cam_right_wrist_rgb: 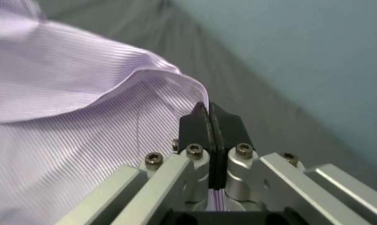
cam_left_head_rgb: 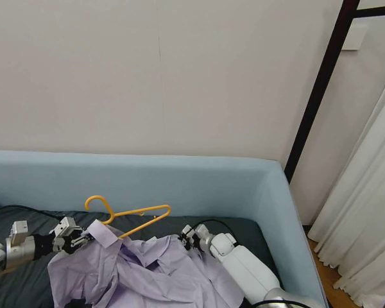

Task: Pick up the clothes from the sofa and hang them on the clothes hanger.

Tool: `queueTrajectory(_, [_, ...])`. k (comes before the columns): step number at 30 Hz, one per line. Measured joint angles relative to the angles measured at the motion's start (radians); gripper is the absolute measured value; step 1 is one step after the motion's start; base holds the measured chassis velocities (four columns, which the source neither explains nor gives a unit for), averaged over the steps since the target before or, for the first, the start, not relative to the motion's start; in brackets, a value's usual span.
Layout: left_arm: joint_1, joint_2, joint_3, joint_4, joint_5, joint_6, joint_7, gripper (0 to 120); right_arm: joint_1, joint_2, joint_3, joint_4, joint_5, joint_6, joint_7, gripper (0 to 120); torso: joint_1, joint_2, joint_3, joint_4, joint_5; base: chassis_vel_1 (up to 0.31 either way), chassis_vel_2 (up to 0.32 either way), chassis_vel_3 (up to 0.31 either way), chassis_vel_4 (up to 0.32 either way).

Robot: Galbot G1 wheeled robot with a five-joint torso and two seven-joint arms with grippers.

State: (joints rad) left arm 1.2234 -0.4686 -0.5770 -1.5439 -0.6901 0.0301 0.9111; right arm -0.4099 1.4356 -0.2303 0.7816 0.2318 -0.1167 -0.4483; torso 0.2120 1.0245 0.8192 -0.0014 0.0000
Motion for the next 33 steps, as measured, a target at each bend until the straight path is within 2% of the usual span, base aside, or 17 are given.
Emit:
queueTrajectory(6, [-0.010, 0.008, 0.002, 0.043, 0.000, -0.039, 0.056, 2, -0.008, -0.119, -0.003, 0.145, 0.138, -0.024, -0.006, 0, 0.000, 0.000, 0.000, -0.0004, 0.0001, 0.000, 0.000, 0.000, 0.000])
queueTrajectory(10, [-0.014, 0.009, 0.009, 0.066, 0.006, -0.062, 0.110, 2, -0.019, -0.158, 0.013, 0.218, 0.208, -0.033, 0.001, 0, 0.000, 0.000, 0.000, -0.0003, 0.0001, 0.000, 0.000, 0.000, 0.000])
queueTrajectory(16, [-0.041, 0.010, 0.023, 0.094, 0.034, -0.082, 0.174, 2, -0.021, -0.175, 0.056, 0.286, 0.304, -0.036, 0.007, 0, 0.000, 0.000, 0.000, 0.0000, 0.0000, 0.000, 0.000, 0.000, 0.000])
queueTrajectory(22, [-0.054, 0.010, 0.024, 0.114, 0.062, -0.098, 0.225, 2, -0.009, -0.181, 0.089, 0.305, 0.332, -0.042, 0.009, 0, 0.000, 0.000, 0.000, 0.0000, -0.0001, 0.000, 0.000, 0.000, 0.000])
queueTrajectory(29, [-0.084, 0.007, 0.033, 0.125, 0.116, -0.108, 0.220, 2, -0.009, -0.199, 0.120, 0.355, 0.371, -0.050, -0.021, 0, 0.000, 0.000, 0.000, 0.0000, -0.0001, 0.000, 0.000, 0.000, 0.000])
queueTrajectory(33, [-0.117, 0.006, 0.052, 0.130, 0.160, -0.100, 0.174, 2, -0.011, -0.218, 0.148, 0.399, 0.401, -0.048, -0.083, 0, 0.000, 0.000, 0.000, -0.0002, -0.0001, 0.000, 0.000, 0.000, 0.000])
